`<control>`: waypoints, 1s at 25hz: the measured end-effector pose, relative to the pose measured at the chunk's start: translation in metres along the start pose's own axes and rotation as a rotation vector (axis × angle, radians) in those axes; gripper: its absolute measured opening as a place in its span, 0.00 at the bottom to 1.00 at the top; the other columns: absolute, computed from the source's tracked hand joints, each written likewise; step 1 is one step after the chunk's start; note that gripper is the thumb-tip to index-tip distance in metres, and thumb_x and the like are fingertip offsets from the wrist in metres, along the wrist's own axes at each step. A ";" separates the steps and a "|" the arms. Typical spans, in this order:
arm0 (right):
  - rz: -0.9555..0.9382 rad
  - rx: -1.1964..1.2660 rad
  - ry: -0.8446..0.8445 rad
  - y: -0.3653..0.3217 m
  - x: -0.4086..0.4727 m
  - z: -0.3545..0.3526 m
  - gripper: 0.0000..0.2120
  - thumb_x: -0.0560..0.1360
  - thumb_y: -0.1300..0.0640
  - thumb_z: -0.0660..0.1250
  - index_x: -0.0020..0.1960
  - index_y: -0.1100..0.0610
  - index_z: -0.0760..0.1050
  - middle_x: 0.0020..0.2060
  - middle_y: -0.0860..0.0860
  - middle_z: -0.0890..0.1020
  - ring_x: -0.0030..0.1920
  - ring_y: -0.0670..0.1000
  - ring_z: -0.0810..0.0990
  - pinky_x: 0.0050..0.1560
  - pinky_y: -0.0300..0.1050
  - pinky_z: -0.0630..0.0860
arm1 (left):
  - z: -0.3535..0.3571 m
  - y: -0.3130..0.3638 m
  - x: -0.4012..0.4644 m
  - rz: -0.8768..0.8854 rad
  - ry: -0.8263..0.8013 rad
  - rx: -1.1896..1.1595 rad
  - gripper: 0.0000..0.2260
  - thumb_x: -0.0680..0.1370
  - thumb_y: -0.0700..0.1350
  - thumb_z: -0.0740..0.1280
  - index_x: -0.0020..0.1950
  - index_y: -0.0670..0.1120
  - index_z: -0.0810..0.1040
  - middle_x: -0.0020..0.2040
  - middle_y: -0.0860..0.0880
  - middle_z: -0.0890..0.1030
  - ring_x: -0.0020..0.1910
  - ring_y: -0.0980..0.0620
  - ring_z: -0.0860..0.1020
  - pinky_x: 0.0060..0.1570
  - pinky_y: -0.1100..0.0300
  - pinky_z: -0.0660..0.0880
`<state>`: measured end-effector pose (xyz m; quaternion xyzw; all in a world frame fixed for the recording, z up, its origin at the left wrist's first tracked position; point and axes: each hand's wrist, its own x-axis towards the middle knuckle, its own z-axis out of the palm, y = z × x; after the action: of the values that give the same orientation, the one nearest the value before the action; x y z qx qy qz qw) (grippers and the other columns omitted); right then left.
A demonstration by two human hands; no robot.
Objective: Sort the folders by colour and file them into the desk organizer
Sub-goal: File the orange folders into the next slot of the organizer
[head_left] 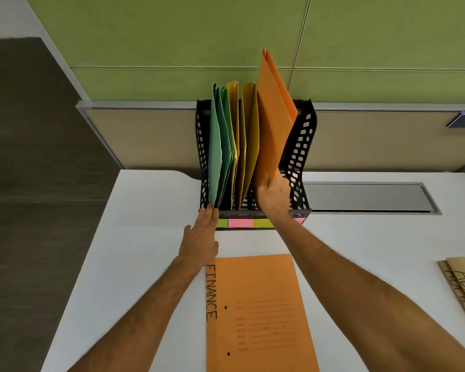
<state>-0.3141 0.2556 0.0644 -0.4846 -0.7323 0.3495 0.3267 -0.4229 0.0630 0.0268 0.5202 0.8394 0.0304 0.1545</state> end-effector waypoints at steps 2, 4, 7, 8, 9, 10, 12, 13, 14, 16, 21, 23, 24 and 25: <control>0.039 -0.061 -0.116 0.011 -0.006 0.009 0.12 0.84 0.53 0.57 0.63 0.57 0.73 0.38 0.46 0.78 0.33 0.43 0.79 0.30 0.33 0.71 | -0.002 0.000 -0.001 -0.002 -0.003 -0.004 0.40 0.80 0.44 0.66 0.82 0.49 0.43 0.83 0.49 0.43 0.82 0.47 0.44 0.74 0.42 0.64; 0.049 -0.185 -0.259 0.019 -0.010 0.012 0.12 0.84 0.55 0.58 0.64 0.59 0.73 0.38 0.50 0.78 0.33 0.48 0.78 0.30 0.36 0.71 | -0.003 0.000 0.000 -0.002 -0.003 -0.009 0.39 0.80 0.43 0.66 0.83 0.49 0.43 0.83 0.49 0.44 0.82 0.48 0.44 0.74 0.42 0.63; 0.042 -0.345 -0.385 0.018 -0.009 0.009 0.10 0.82 0.58 0.61 0.61 0.60 0.74 0.40 0.51 0.77 0.39 0.53 0.79 0.41 0.47 0.79 | -0.003 0.000 0.000 0.000 -0.006 -0.009 0.40 0.80 0.43 0.66 0.82 0.49 0.43 0.83 0.49 0.44 0.82 0.48 0.45 0.74 0.42 0.64; 0.044 -0.398 -0.423 0.015 -0.008 0.007 0.10 0.81 0.59 0.62 0.61 0.60 0.74 0.41 0.52 0.77 0.42 0.55 0.79 0.46 0.50 0.80 | -0.002 0.000 0.000 -0.002 -0.008 -0.009 0.40 0.80 0.43 0.66 0.82 0.49 0.43 0.83 0.49 0.44 0.82 0.48 0.45 0.74 0.42 0.64; 0.055 -0.429 -0.459 0.012 -0.006 0.006 0.10 0.80 0.58 0.63 0.60 0.60 0.74 0.44 0.54 0.79 0.44 0.56 0.80 0.49 0.52 0.80 | -0.003 0.000 0.000 -0.001 -0.012 -0.010 0.40 0.79 0.43 0.67 0.82 0.49 0.43 0.83 0.49 0.44 0.82 0.47 0.45 0.74 0.42 0.64; 0.074 -0.411 -0.487 0.009 -0.006 0.005 0.11 0.80 0.58 0.63 0.61 0.59 0.74 0.48 0.55 0.81 0.46 0.57 0.80 0.51 0.53 0.79 | -0.003 -0.001 0.000 0.002 -0.013 -0.010 0.40 0.79 0.43 0.67 0.83 0.48 0.44 0.83 0.49 0.45 0.82 0.47 0.46 0.74 0.42 0.65; 0.138 -0.199 -0.507 0.003 -0.011 -0.003 0.17 0.79 0.56 0.66 0.67 0.58 0.71 0.56 0.56 0.82 0.51 0.56 0.81 0.55 0.52 0.79 | -0.005 -0.002 -0.001 0.019 -0.006 -0.013 0.40 0.79 0.43 0.67 0.83 0.48 0.44 0.83 0.49 0.45 0.82 0.47 0.46 0.74 0.43 0.65; 0.175 -0.081 -0.493 0.001 -0.016 -0.009 0.22 0.79 0.56 0.67 0.71 0.58 0.68 0.58 0.55 0.82 0.54 0.57 0.82 0.56 0.51 0.79 | -0.005 -0.003 -0.003 0.025 -0.001 -0.020 0.39 0.79 0.43 0.67 0.83 0.48 0.44 0.83 0.49 0.45 0.82 0.47 0.46 0.75 0.43 0.64; 0.196 0.003 -0.463 0.000 -0.025 -0.018 0.26 0.79 0.56 0.68 0.75 0.57 0.65 0.60 0.55 0.81 0.55 0.57 0.83 0.56 0.50 0.79 | -0.004 -0.005 -0.007 0.024 0.005 -0.036 0.39 0.80 0.43 0.66 0.83 0.48 0.44 0.83 0.49 0.44 0.82 0.47 0.46 0.76 0.44 0.62; 0.214 0.093 -0.386 0.004 -0.048 -0.039 0.31 0.79 0.56 0.67 0.79 0.56 0.60 0.62 0.57 0.80 0.59 0.58 0.81 0.59 0.53 0.79 | 0.003 -0.005 -0.023 0.008 0.028 -0.114 0.38 0.81 0.43 0.65 0.83 0.48 0.45 0.83 0.49 0.43 0.82 0.47 0.46 0.78 0.46 0.58; 0.206 0.085 -0.374 0.040 -0.134 -0.097 0.27 0.79 0.58 0.68 0.76 0.57 0.66 0.66 0.60 0.78 0.64 0.55 0.79 0.65 0.50 0.75 | 0.040 0.007 -0.097 0.002 0.084 -0.258 0.31 0.83 0.43 0.61 0.83 0.48 0.51 0.83 0.50 0.50 0.81 0.48 0.53 0.77 0.54 0.55; 0.196 0.004 -0.411 0.059 -0.173 -0.113 0.26 0.79 0.58 0.68 0.76 0.58 0.66 0.67 0.60 0.78 0.66 0.57 0.78 0.66 0.50 0.74 | 0.056 0.014 -0.132 -0.025 0.042 -0.294 0.30 0.83 0.43 0.60 0.83 0.48 0.51 0.83 0.50 0.51 0.80 0.47 0.56 0.77 0.54 0.55; 0.198 -0.041 -0.437 0.069 -0.194 -0.119 0.26 0.80 0.58 0.68 0.76 0.58 0.66 0.68 0.59 0.77 0.67 0.57 0.78 0.66 0.50 0.73 | 0.064 0.017 -0.150 -0.036 0.032 -0.306 0.30 0.83 0.44 0.60 0.83 0.49 0.51 0.83 0.49 0.52 0.79 0.46 0.59 0.76 0.54 0.57; 0.206 -0.080 -0.459 0.078 -0.213 -0.125 0.26 0.80 0.58 0.68 0.76 0.57 0.66 0.69 0.59 0.77 0.68 0.57 0.77 0.67 0.50 0.72 | 0.071 0.020 -0.165 -0.045 0.035 -0.321 0.30 0.83 0.44 0.61 0.83 0.49 0.52 0.83 0.49 0.54 0.78 0.46 0.61 0.75 0.54 0.59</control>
<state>-0.1069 0.1024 0.0379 -0.4773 -0.7472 0.4525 0.0953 -0.3171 -0.0813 0.0016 0.4693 0.8378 0.1697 0.2216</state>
